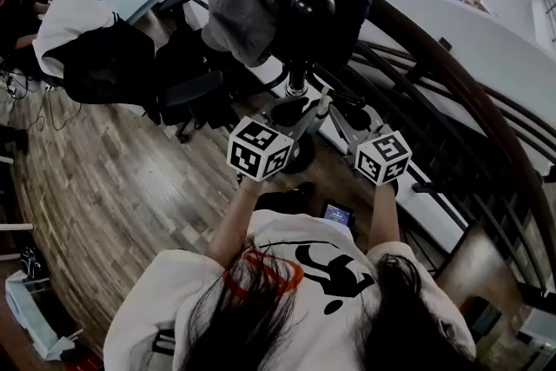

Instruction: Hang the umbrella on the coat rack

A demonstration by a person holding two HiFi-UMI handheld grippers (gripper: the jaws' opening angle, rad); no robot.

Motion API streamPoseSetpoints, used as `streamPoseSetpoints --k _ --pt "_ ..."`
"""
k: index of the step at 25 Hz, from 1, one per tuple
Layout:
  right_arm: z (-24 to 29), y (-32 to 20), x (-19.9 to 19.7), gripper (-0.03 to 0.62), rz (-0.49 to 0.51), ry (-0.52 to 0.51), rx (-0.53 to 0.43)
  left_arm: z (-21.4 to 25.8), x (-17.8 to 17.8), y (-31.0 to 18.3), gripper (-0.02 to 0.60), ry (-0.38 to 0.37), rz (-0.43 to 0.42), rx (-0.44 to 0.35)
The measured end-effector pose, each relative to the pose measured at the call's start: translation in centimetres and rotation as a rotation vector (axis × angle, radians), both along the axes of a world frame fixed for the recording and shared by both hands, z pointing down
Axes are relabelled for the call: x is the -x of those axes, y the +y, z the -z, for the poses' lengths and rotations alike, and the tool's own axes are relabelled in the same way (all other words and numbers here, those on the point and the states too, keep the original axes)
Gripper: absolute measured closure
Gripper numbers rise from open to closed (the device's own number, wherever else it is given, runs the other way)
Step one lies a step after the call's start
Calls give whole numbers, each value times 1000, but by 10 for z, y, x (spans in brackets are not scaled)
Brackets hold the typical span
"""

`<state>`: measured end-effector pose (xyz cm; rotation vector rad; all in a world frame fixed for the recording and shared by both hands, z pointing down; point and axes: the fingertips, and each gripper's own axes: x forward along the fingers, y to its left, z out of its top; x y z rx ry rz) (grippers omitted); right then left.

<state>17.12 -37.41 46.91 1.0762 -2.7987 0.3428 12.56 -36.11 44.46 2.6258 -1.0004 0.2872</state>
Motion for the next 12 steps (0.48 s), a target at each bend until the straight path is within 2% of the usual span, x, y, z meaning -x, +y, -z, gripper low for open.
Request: streamPoseSetpoints --k 12 --pt "28 45 -7 526 -38 -24 -33 11 14 33 515 -47 -11 -68"
